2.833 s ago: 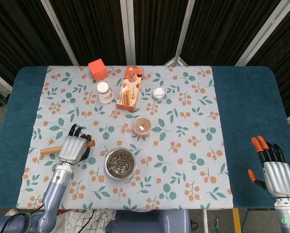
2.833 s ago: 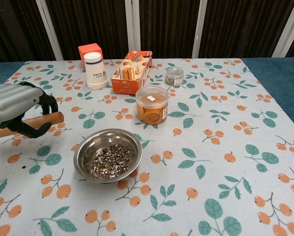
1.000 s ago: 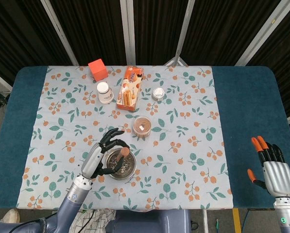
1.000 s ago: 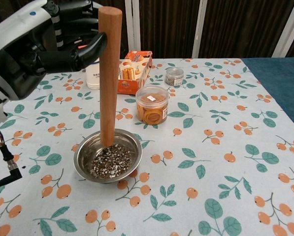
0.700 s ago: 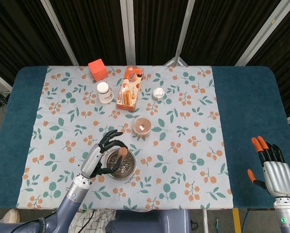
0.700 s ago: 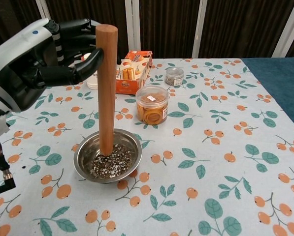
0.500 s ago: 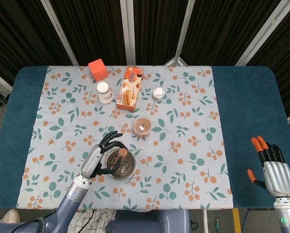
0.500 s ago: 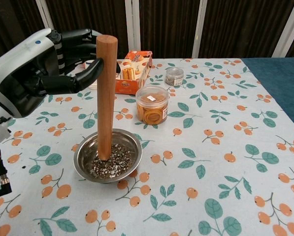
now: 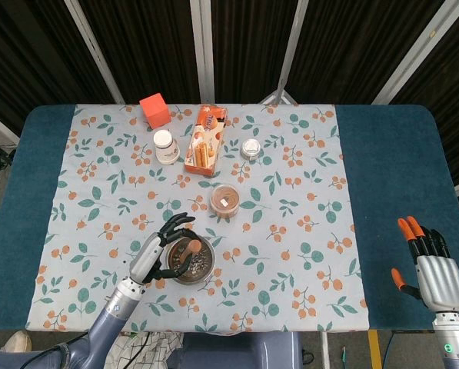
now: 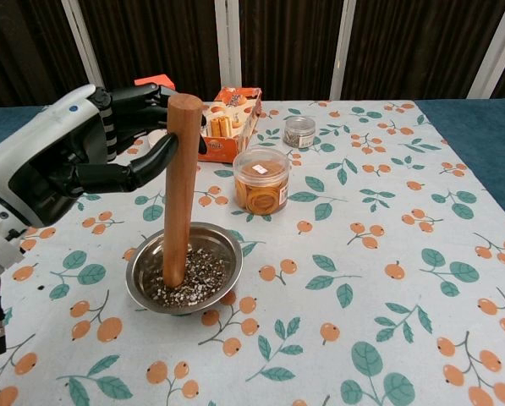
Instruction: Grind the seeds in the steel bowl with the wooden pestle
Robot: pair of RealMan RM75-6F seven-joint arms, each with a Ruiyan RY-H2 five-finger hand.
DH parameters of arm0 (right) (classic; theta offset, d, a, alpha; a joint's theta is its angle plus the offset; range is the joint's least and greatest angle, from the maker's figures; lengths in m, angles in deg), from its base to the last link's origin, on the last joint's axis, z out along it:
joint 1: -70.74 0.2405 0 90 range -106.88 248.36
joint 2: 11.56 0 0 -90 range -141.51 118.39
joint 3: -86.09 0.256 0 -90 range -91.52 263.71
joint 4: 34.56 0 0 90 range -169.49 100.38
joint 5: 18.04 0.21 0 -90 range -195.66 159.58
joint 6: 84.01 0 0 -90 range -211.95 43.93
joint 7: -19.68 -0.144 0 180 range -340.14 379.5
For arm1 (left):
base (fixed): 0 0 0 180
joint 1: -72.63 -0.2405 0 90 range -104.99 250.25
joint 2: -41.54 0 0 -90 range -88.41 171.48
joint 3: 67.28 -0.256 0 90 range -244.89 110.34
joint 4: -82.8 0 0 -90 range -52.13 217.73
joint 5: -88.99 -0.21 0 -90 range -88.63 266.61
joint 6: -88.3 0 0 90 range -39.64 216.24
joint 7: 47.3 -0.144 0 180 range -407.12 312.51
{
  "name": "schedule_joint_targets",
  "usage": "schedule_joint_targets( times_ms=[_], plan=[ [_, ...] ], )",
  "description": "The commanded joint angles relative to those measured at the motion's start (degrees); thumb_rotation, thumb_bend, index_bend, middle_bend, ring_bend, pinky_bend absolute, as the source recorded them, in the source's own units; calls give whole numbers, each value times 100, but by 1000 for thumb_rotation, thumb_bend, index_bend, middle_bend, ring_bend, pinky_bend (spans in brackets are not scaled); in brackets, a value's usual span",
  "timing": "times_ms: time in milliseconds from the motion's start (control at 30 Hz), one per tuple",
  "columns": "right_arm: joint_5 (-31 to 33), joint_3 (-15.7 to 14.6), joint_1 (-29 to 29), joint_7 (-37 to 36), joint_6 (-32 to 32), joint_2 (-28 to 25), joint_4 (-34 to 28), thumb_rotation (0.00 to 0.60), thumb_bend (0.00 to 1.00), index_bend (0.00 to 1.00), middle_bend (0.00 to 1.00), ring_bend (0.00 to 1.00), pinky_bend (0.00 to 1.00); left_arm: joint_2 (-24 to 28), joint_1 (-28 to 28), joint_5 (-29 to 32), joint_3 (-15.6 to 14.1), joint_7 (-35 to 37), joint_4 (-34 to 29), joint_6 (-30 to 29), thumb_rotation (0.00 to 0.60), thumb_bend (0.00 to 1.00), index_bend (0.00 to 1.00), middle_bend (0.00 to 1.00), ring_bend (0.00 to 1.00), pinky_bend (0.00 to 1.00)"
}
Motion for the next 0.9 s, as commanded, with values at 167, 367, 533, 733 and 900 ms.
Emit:
schedule_joint_targets(
  times_ms=[167,367,533,733,900],
  plan=[
    [-12,-2,-3,6,13,4,-7,600,367,0,0,0,0,-20,-5,-93,18,76,-53,-79,600,726,661,646,156,91],
    [1,2,-7,-31,12,-4,-14,600,367,0,0,0,0,-61,70,-218,123,-88,-349,-124,600,725,661,645,156,91],
    [-3,-3,-5,-45,3,-12,-11,600,367,0,0,0,0,-93,92,-187,144,-213,-432,-65,600,725,661,646,156,91],
    [8,5,4,-72,-13,-16,-6,600,367,0,0,0,0,-99,59,-182,80,-194,-329,-59,600,725,661,646,156,91],
    [28,4,9,-95,-40,-22,-17,600,367,0,0,0,0,-84,31,-175,-7,-119,-211,-24,600,725,661,647,156,91]
  ],
)
